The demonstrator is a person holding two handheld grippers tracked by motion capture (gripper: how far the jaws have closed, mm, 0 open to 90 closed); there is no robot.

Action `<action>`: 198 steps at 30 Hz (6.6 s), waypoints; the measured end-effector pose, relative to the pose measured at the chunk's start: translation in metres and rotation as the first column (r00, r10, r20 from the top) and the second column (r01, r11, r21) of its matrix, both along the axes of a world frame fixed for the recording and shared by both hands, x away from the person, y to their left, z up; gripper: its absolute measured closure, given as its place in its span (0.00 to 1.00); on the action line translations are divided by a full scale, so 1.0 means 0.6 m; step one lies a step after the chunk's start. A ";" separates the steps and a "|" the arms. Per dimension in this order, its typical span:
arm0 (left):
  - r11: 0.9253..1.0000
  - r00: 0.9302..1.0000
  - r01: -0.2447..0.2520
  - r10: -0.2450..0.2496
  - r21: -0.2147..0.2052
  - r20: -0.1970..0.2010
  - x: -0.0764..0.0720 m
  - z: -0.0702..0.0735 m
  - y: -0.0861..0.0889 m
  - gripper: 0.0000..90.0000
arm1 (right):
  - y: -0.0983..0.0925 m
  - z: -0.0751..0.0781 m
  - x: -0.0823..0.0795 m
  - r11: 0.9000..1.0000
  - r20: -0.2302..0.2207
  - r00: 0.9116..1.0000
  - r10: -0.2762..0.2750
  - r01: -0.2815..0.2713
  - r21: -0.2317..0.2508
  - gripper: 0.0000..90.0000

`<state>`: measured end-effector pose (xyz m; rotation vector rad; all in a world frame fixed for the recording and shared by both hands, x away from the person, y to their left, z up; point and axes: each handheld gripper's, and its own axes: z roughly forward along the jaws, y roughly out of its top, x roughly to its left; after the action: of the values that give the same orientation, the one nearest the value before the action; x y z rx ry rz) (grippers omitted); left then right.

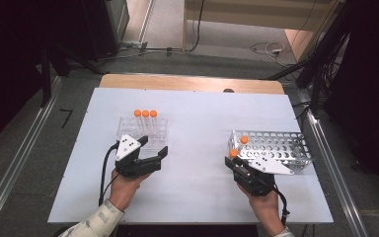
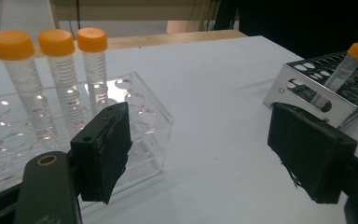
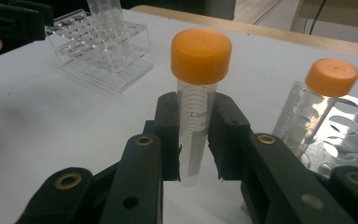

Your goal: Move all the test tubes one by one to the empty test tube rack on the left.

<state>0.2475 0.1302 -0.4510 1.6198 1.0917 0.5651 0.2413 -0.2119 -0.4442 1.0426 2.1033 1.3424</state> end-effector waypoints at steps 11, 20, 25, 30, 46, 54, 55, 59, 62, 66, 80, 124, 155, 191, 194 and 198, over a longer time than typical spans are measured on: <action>0.999 0.999 0.050 -0.049 -0.021 0.019 -0.008 0.012 -0.024 0.24 | 0.029 -0.008 0.012 0.999 -0.005 0.999 0.032 -0.033 -0.011 0.80; 0.997 0.997 0.076 -0.075 -0.027 0.035 -0.012 0.020 -0.036 0.25 | 0.050 -0.010 0.019 0.998 -0.007 0.999 0.053 -0.053 -0.024 0.80; 0.994 0.993 0.107 -0.106 -0.028 0.046 -0.015 0.026 -0.047 0.25 | 0.064 -0.011 0.022 0.997 -0.009 0.998 0.069 -0.069 -0.030 0.80; 0.989 0.987 0.146 -0.144 -0.016 0.065 -0.019 0.033 -0.064 0.27 | 0.079 -0.013 0.024 0.995 -0.012 0.996 0.091 -0.092 -0.037 0.80; 0.960 0.958 0.279 -0.279 0.017 0.064 -0.024 0.027 -0.119 0.51 | 0.132 -0.016 0.014 0.983 -0.019 0.985 0.174 -0.175 -0.054 0.80; 0.958 0.956 0.287 -0.288 0.025 0.061 -0.022 0.024 -0.119 0.67 | 0.139 -0.014 0.008 0.979 -0.013 0.981 0.196 -0.196 -0.052 0.80; 0.957 0.955 0.288 -0.289 0.027 0.060 -0.022 0.023 -0.119 0.68 | 0.139 -0.014 0.007 0.979 -0.012 0.980 0.197 -0.197 -0.052 0.80; 0.957 0.955 0.290 -0.291 0.027 0.060 -0.022 0.022 -0.121 0.72 | 0.139 -0.013 0.007 0.979 -0.012 0.980 0.197 -0.197 -0.048 0.80; 0.958 0.956 0.286 -0.288 0.033 0.061 -0.022 0.022 -0.121 0.75 | 0.138 -0.013 0.007 0.980 -0.014 0.981 0.195 -0.195 -0.047 0.80; 0.958 0.956 0.286 -0.288 0.035 0.061 -0.022 0.022 -0.120 0.76 | 0.138 -0.013 0.007 0.980 -0.016 0.981 0.195 -0.195 -0.046 0.80; 0.968 0.966 0.252 -0.252 0.003 0.064 -0.016 0.031 -0.099 0.77 | 0.120 -0.008 0.011 0.981 -0.041 0.981 0.187 -0.189 -0.039 0.42; 0.998 0.997 0.012 -0.007 -0.057 0.081 0.007 0.090 0.053 0.77 | -0.062 0.003 -0.012 0.999 -0.039 0.998 -0.050 0.050 -0.004 0.33; 0.975 0.970 -0.221 0.220 -0.002 0.106 0.083 0.107 0.120 0.77 | -0.066 0.002 -0.006 0.998 -0.038 0.997 -0.068 0.068 0.000 0.33; 0.956 0.954 -0.288 0.281 0.062 0.103 0.133 0.078 0.110 0.77 | -0.067 0.003 -0.008 0.998 -0.033 0.997 -0.069 0.069 0.000 0.33; 0.954 0.952 -0.295 0.288 0.054 0.106 0.129 0.070 0.111 0.77 | -0.067 0.003 -0.008 0.998 -0.032 0.997 -0.069 0.069 0.000 0.33; 0.954 0.953 -0.294 0.289 0.059 0.088 0.129 0.055 0.113 0.77 | -0.066 0.002 -0.007 0.998 -0.031 0.997 -0.069 0.069 -0.003 0.34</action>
<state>0.3248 0.1982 -0.4180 1.4921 1.2738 0.8637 0.2369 -0.2517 -0.4428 1.1317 2.0713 1.2992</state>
